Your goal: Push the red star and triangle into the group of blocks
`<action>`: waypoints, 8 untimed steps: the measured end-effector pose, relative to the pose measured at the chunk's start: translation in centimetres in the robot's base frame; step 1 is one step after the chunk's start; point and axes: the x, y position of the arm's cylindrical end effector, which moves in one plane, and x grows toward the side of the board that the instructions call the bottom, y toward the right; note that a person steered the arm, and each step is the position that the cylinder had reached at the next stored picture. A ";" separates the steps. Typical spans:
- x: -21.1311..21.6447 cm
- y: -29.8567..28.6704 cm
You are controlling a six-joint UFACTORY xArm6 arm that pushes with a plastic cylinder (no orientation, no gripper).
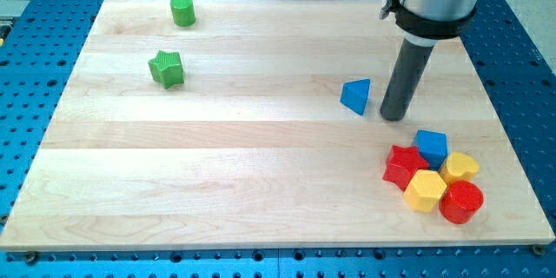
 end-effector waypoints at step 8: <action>5.9 -4.3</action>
